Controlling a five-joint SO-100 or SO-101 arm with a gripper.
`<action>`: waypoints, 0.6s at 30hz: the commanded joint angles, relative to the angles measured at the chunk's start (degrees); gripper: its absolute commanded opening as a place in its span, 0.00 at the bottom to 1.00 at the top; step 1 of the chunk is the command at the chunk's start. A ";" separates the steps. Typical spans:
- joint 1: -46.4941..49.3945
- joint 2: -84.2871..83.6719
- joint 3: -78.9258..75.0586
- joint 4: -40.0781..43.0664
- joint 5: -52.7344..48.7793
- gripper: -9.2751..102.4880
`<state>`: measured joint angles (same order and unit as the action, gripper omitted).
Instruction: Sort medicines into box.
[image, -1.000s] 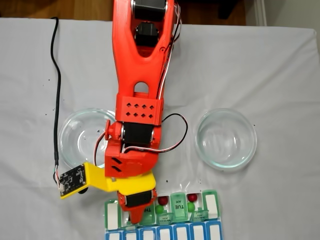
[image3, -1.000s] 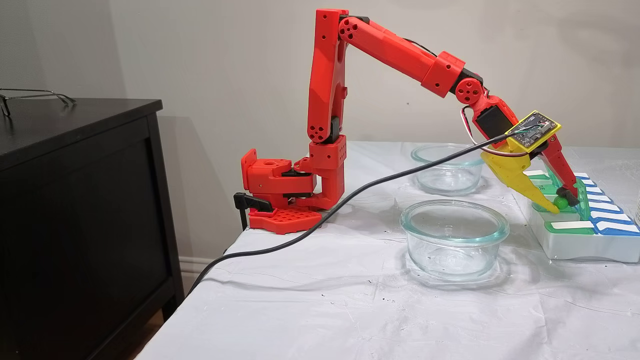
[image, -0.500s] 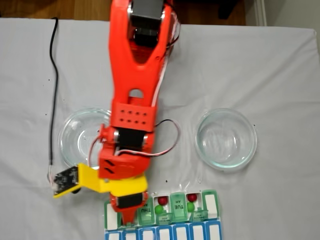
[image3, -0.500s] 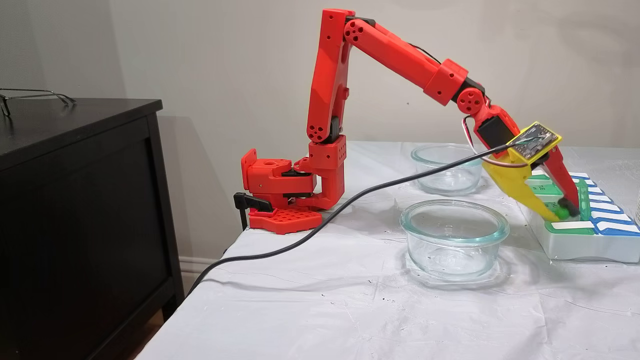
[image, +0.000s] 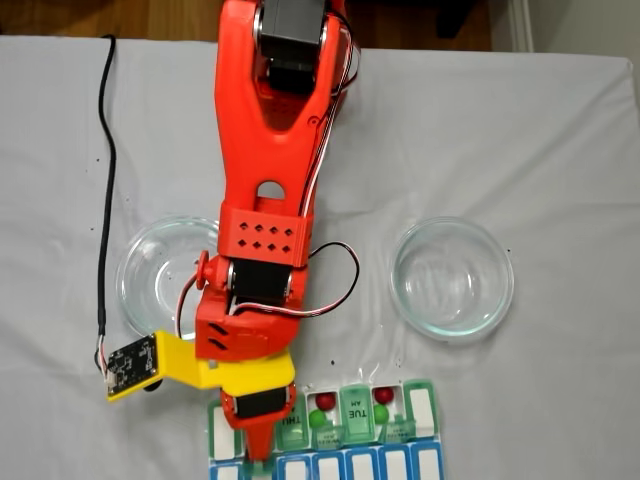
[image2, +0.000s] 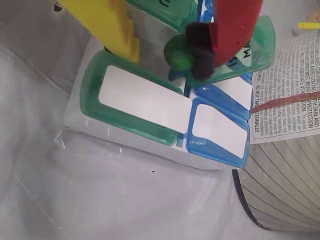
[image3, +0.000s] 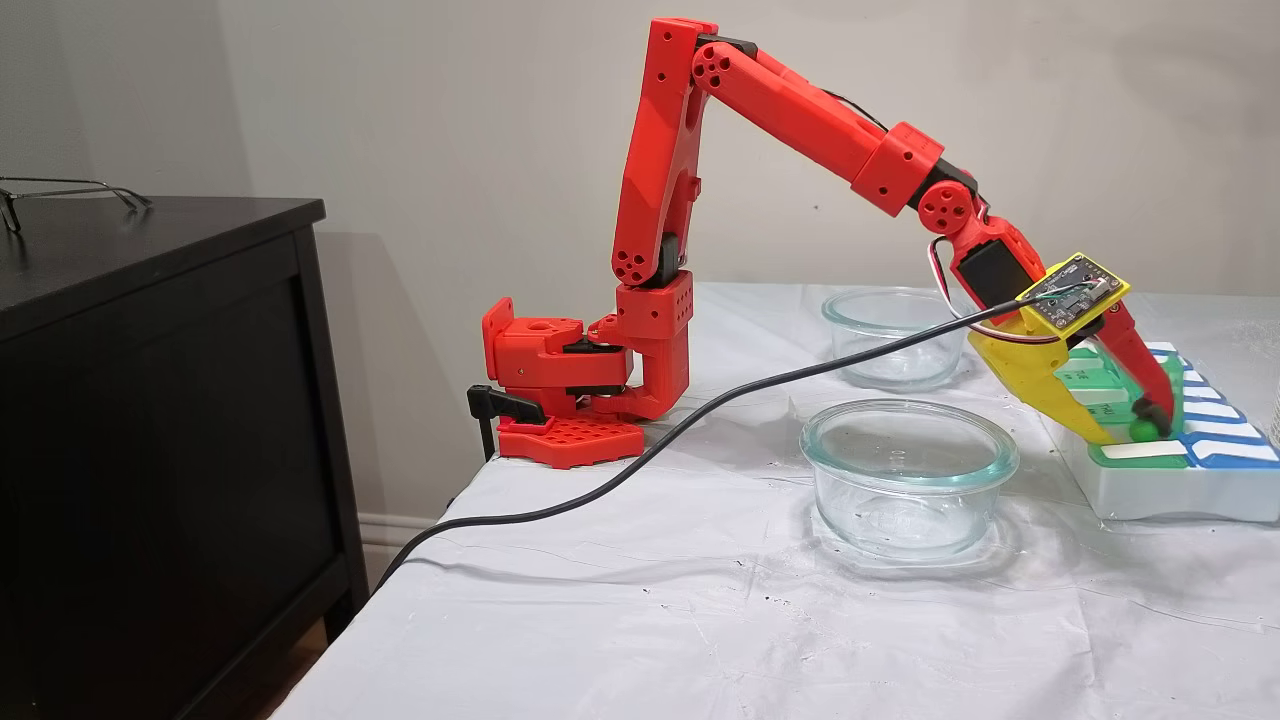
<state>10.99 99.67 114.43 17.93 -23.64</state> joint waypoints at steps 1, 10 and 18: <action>1.58 2.64 -4.48 0.97 -0.70 0.31; 1.58 4.66 -3.25 2.64 -1.76 0.31; 2.20 6.50 -3.25 3.69 -1.85 0.31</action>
<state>11.07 100.20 113.73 21.53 -24.96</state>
